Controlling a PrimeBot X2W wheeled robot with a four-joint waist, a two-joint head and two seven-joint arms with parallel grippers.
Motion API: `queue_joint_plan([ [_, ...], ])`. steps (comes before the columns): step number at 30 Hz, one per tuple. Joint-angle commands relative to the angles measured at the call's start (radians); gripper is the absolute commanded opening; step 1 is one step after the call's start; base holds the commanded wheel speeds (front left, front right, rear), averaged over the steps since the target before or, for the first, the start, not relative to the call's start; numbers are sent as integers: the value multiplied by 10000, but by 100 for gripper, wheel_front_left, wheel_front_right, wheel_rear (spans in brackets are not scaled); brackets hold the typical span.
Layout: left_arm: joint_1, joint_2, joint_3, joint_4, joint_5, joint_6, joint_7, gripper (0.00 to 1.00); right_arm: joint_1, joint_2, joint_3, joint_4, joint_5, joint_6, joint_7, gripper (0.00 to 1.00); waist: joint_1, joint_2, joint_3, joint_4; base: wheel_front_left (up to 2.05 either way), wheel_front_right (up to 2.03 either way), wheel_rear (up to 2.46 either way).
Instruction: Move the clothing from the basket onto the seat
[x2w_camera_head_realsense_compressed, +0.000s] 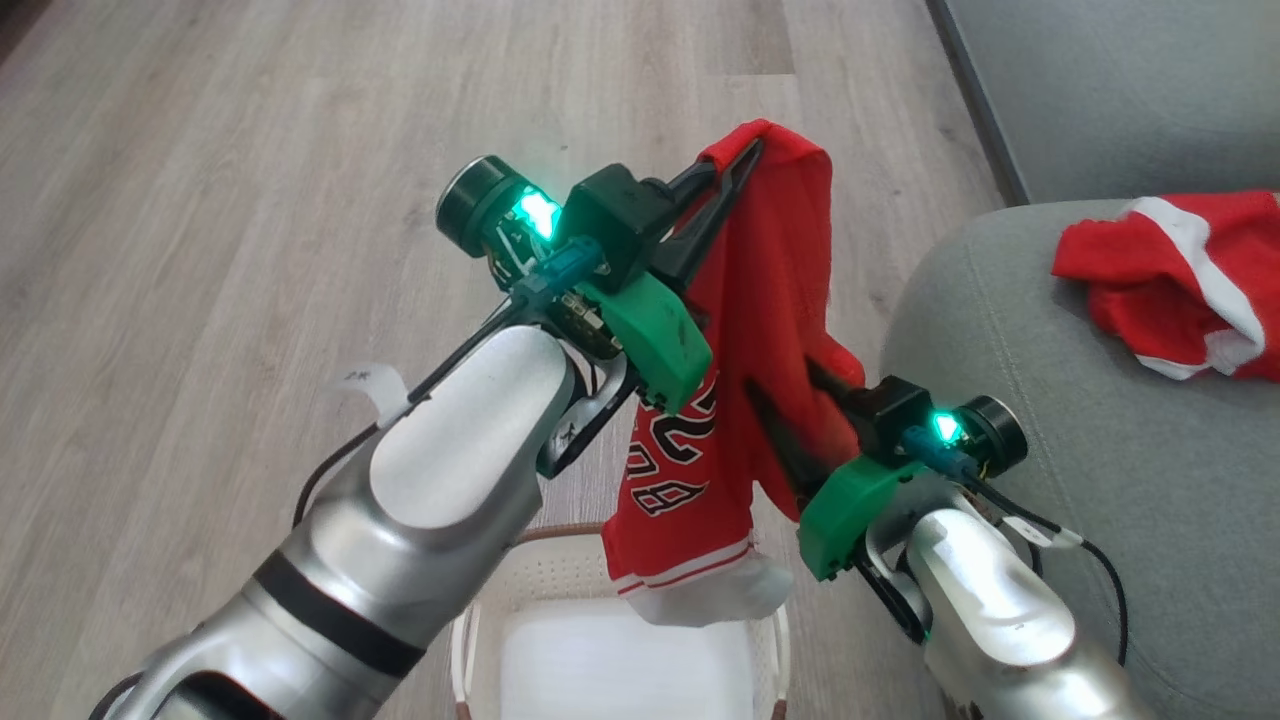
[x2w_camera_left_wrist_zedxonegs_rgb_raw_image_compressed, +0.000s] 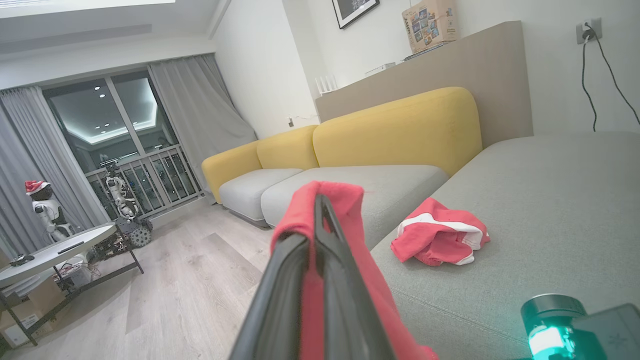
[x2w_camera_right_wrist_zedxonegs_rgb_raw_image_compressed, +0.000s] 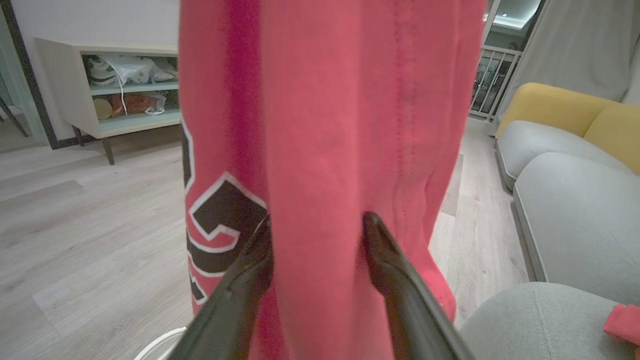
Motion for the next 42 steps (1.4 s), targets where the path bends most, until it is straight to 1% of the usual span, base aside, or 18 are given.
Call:
queue_joint_plan([
  [1, -691, 131, 362, -319, -94, 80, -116, 0, -479, 80, 203, -149, -19, -4, -93, 25, 1, -1, 3, 79, 0, 0, 0],
  [2, -642, 137, 347, -286, -112, 98, -104, 0, -529, 80, 212, -75, 26, -4, -93, 0, 1, -1, 6, 112, 0, 0, 0],
  [5, -461, 249, 288, -194, -74, 210, -81, 0, -535, 80, 143, -115, 744, -4, -93, 0, 1, -1, 24, 170, 0, 0, 0],
  [10, 88, 450, 363, -79, -251, 416, -165, 0, -623, 80, -25, -221, 935, -4, -93, 0, 1, -1, 76, 114, 0, 0, 0],
  [12, 367, 536, 458, 26, -392, 485, -296, 45, -683, 79, -107, -305, 1049, -4, -93, 0, 1, -1, 94, 32, 0, 0, 0],
  [13, 515, 587, 479, 91, -440, 513, -356, 85, -721, 58, -135, -349, 1026, -4, -93, 0, 1, -1, 100, -15, 0, 0, 0],
  [14, 672, 636, 500, 163, -499, 530, -417, 100, -760, 9, -161, -398, 993, -4, -93, 0, 1, -1, 106, -72, 0, 0, 0],
  [18, 1256, 734, 534, 463, -719, 552, -646, 100, -856, -288, -350, -644, 933, -4, -93, 0, 1, -1, 130, -289, 0, 0, 0],
  [25, 2226, 723, 628, 985, -1092, 576, -1055, 100, -825, -920, -892, -1130, 907, -4, -93, 0, 1, -1, 192, -924, 0, 0, 0],
  [28, 2524, 682, 594, 1170, -1122, 544, -1177, 100, -754, -1227, -1025, -1372, 885, -4, -93, 0, 1, -1, 239, -1279, 0, 0, 0],
  [29, 2668, 641, 584, 1255, -1109, 539, -1243, 100, -702, -1445, -1068, -1543, 888, -4, -93, 0, 1, -1, 269, -1540, 0, 0, 0],
  [32, 2822, 558, 572, 1332, -1052, 524, -1308, 100, -664, -1765, -1155, -1827, 925, -4, -76, 0, 1, -1, 341, -1964, 0, 0, 0],
  [33, 2822, 558, 572, 1332, -1052, 524, -1308, 100, -664, -1765, -1155, -1827, 925, -4, -76, 0, 1, -1, 341, -1964, 0, 0, 0],
  [42, 3136, 253, 668, 1137, -719, 407, -1355, 100, -506, -2516, -1479, -3046, 1179, -4, 420, 0, 1, -1, 699, -3154, 0, 0, 0],
])
